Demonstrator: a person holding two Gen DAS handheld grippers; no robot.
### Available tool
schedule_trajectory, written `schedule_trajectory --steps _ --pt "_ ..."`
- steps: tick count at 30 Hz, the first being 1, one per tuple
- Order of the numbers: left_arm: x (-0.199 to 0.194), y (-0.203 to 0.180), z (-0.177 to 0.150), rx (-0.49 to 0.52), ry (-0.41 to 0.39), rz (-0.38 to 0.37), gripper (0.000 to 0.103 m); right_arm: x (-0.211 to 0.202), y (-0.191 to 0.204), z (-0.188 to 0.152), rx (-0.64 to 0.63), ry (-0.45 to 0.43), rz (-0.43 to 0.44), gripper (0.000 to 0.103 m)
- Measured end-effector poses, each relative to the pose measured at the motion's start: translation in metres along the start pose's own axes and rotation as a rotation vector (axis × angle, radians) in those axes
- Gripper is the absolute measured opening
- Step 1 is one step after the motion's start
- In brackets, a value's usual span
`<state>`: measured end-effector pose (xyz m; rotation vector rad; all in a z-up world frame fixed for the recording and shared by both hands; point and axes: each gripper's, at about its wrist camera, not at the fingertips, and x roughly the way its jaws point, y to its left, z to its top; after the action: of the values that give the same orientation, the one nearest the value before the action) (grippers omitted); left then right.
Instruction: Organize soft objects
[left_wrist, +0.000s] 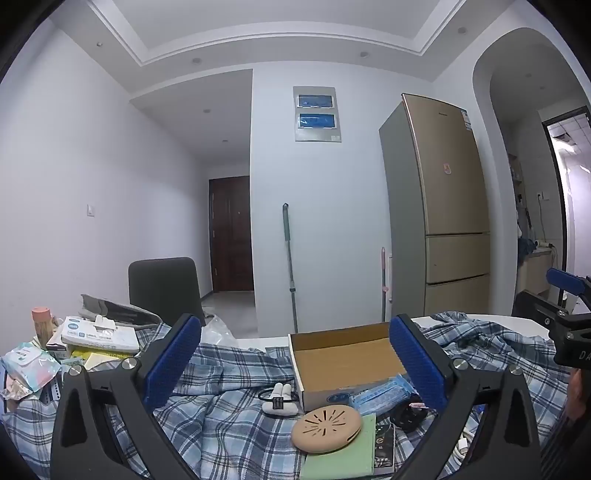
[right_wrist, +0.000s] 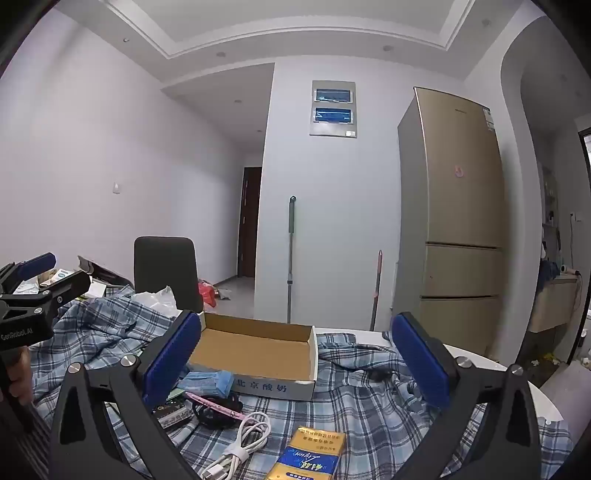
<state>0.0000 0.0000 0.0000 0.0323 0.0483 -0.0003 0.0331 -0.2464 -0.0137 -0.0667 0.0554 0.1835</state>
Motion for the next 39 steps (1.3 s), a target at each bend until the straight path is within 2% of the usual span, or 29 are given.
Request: schedule_trajectory --steps 15,39 --pt "0.0013 0.0003 -0.0017 0.008 0.002 0.010 0.103 -0.0041 -0.0014 0.0017 0.015 -0.025 -0.016 0.103" --pt "0.0047 -0.0005 0.0003 0.007 0.016 0.007 0.103 -0.0001 -0.0010 -0.0016 0.003 -0.002 -0.011 0.103"
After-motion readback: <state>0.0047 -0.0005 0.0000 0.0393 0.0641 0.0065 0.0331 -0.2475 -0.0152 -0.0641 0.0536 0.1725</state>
